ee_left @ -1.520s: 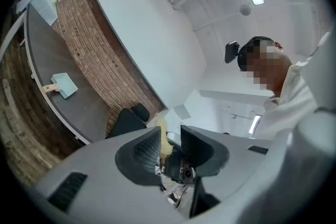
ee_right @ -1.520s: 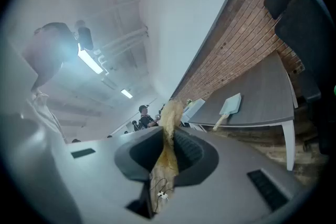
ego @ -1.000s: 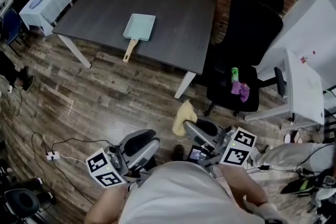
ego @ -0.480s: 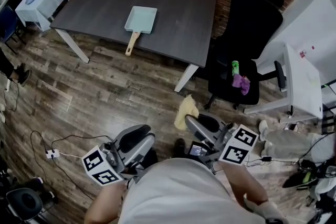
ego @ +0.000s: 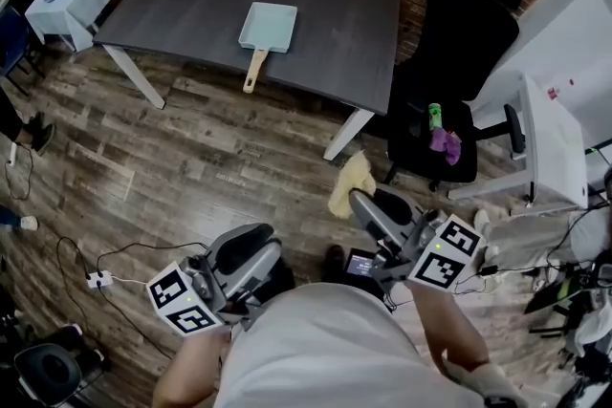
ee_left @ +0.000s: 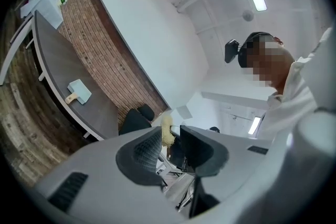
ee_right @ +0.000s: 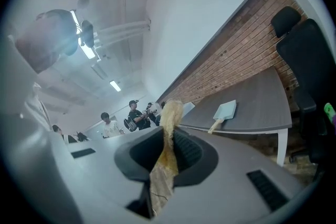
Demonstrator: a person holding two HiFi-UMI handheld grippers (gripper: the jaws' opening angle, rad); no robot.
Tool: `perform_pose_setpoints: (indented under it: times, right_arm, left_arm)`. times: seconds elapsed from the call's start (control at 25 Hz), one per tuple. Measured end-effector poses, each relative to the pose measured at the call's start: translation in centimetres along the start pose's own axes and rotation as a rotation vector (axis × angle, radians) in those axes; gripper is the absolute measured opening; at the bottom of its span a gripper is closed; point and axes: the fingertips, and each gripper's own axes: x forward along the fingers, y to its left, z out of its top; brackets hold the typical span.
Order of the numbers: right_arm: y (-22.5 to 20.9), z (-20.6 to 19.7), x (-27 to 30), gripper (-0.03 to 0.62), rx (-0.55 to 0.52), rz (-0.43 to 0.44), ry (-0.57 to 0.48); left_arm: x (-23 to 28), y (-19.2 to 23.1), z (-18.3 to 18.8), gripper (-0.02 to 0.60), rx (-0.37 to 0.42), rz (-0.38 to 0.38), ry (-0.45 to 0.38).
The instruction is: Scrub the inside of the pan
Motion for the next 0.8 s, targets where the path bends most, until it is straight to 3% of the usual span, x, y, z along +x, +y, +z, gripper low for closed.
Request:
perform_pose_setpoints:
  times: [0.44, 0.68, 0.8]
  right_arm:
    - [-0.2, -1.3, 1.4, 0.054, -0.064, -0.091, 0.006]
    - [-3.0, -0.8, 2.6, 0.054, -0.043, -0.094, 0.026]
    - [-5.1, -0.5, 4.6, 0.054, -0.014, -0.069, 0.041]
  left_arm:
    - [-1.5, 1.9, 0.4, 0.116, -0.037, -0.017, 0.058]
    - [0.3, 3.7, 0.5, 0.117, -0.057, -0.018, 0.08]
    - [0.9, 5.6, 1.9, 0.117, -0.047, 0.022, 0.057]
